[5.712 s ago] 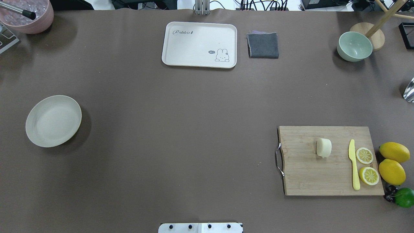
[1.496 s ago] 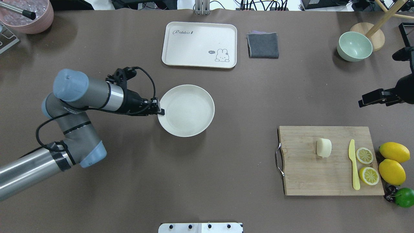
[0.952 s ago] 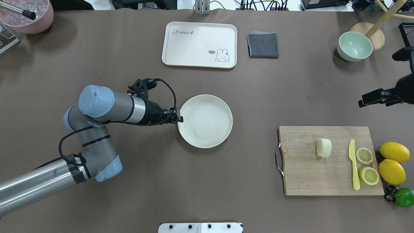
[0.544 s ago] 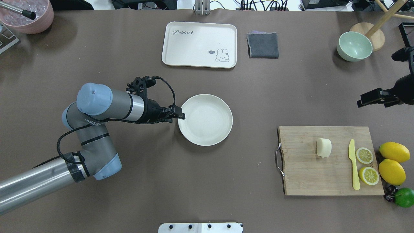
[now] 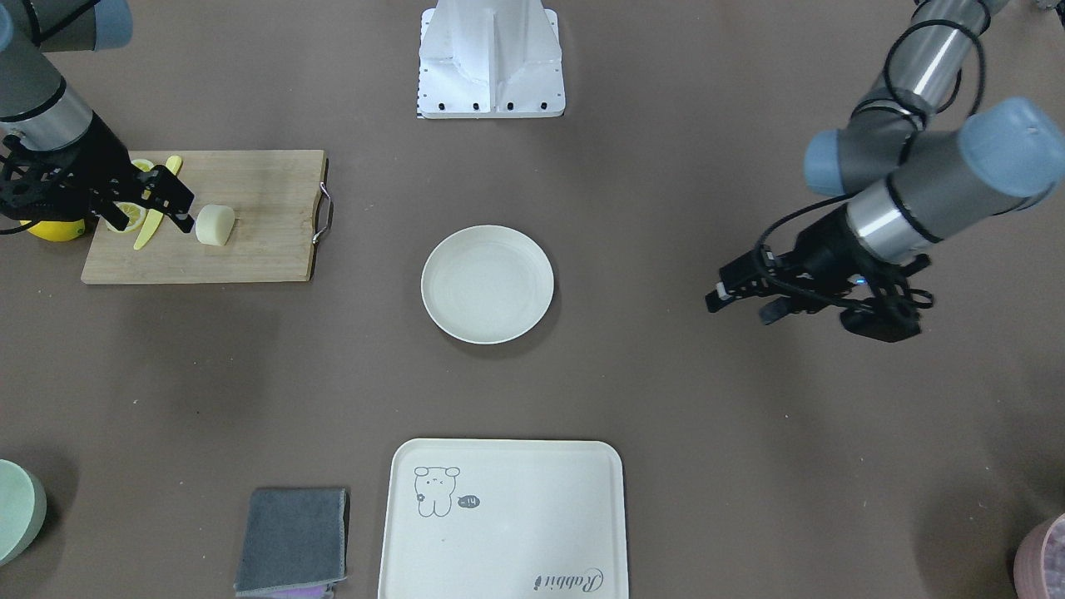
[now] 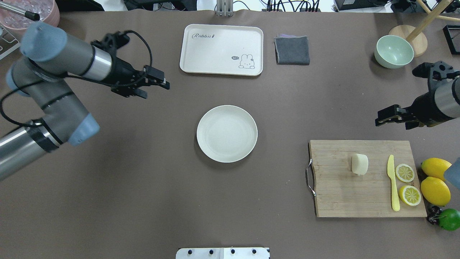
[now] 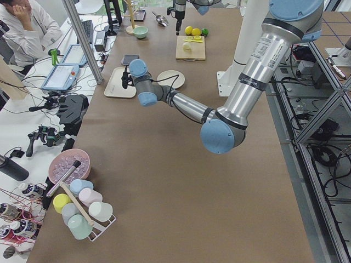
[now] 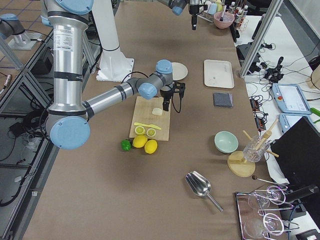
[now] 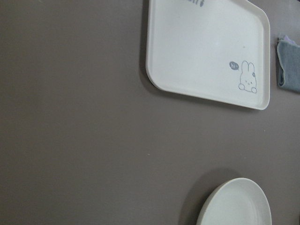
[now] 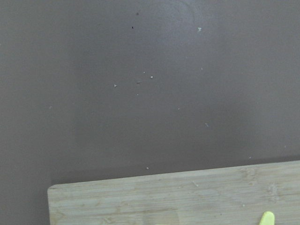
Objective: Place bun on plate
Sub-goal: 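Withdraw the left arm while the right arm reaches toward the cutting board, then lower the right gripper onto the pale bun and grasp it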
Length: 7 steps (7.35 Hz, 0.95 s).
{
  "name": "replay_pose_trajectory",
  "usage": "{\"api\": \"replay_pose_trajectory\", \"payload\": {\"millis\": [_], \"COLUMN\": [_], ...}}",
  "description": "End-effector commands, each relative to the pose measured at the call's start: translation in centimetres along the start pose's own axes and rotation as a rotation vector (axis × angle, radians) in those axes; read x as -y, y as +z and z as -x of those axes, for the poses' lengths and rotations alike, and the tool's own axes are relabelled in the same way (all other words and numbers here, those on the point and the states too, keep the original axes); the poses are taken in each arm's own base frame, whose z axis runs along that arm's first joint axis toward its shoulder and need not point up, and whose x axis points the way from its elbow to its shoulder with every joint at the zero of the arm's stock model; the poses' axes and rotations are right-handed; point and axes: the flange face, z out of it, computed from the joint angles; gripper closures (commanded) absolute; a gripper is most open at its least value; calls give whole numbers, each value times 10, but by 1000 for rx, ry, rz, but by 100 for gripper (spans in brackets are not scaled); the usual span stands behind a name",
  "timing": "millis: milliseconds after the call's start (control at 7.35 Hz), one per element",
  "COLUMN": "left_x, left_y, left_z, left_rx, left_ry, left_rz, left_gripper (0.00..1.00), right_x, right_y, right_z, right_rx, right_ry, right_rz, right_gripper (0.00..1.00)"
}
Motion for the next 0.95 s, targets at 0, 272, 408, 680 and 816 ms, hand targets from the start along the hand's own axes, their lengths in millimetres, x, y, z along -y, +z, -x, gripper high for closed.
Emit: {"api": "replay_pose_trajectory", "payload": {"millis": [0, 272, 408, 680, 816], "left_x": [35, 62, 63, 61, 61], "left_y": [-67, -131, -132, -132, -132], "left_z": [84, 151, 155, 157, 155], "left_rx": [158, 385, 409, 409, 408], "left_ry": [117, 266, 271, 268, 272], "left_rz": [-23, 4, 10, 12, 9], "left_gripper": [3, 3, 3, 3, 3], "right_x": [-27, -45, -51, -56, -58], "right_y": [25, 43, 50, 66, 71], "right_z": [20, 20, 22, 18, 16], "right_rx": [-40, -65, -77, -110, -119], "right_ry": [42, 13, -2, -14, -14], "right_rz": [-24, 6, 3, -3, 2], "right_gripper": [1, 0, 0, 0, 2]}}
